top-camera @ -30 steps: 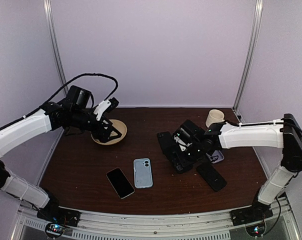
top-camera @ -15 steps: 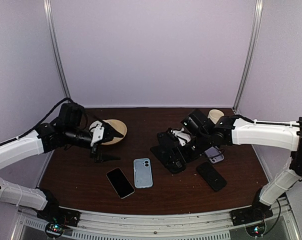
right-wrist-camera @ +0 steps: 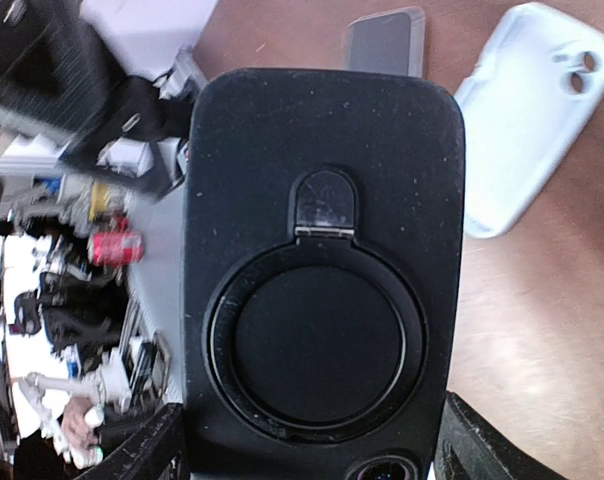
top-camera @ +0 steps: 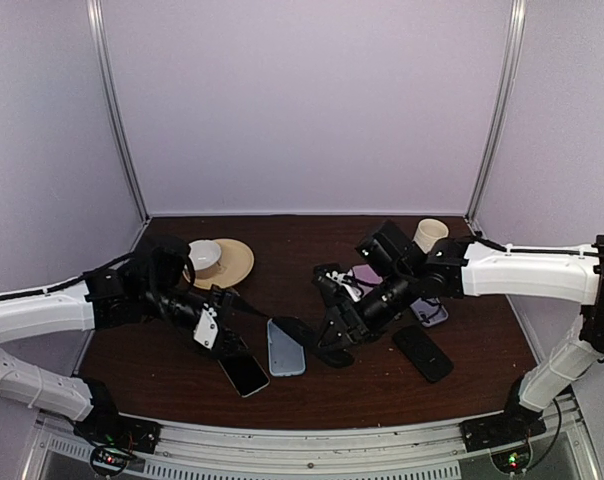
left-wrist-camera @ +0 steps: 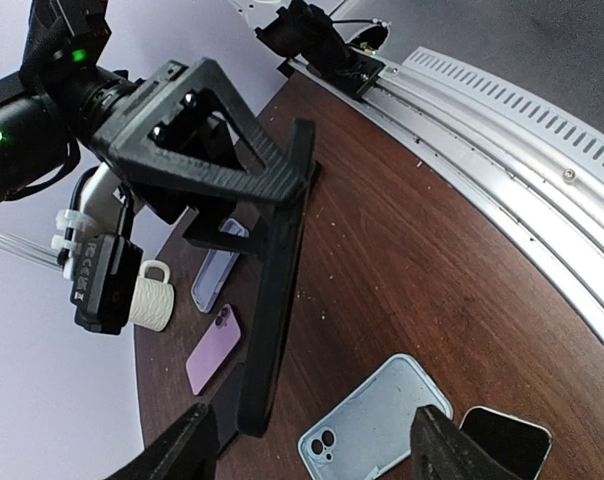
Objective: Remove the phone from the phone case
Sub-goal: Pass from the right arm to the left
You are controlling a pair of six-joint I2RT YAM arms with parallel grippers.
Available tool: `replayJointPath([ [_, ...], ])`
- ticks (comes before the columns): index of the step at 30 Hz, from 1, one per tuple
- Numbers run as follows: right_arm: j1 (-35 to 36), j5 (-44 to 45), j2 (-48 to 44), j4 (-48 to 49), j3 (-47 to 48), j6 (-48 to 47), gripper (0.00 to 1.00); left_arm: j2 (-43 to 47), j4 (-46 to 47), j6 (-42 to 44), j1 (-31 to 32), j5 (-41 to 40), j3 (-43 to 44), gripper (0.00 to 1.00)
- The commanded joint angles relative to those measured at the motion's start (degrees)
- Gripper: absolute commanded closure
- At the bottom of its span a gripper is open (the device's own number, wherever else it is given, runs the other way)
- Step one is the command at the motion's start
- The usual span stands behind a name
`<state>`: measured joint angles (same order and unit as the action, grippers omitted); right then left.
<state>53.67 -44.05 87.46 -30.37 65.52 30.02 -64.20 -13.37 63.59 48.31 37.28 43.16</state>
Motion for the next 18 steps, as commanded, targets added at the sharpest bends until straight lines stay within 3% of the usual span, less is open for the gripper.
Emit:
replayJointPath([
  [1,3.69,-5.03,0.57,3.02,2.84,-0.54,0.46,-1.48,5.90,0.79,1.52,-2.00,-0.75,0.32],
  [8,5.94,-5.16,2.02,-0.01,5.77,-2.87,0.45,-1.70,7.14,-1.41,1.89,-1.59,-1.37,0.39],
  [13,6.36,-4.91,2.31,-0.25,7.40,-3.30,0.45,-2.16,2.37,1.50,3.15,-0.49,-0.76,0.65],
  [18,6.36,-5.16,3.04,-0.57,8.91,-3.47,0.45,-2.52,0.93,2.41,4.05,-1.30,-0.53,0.83],
])
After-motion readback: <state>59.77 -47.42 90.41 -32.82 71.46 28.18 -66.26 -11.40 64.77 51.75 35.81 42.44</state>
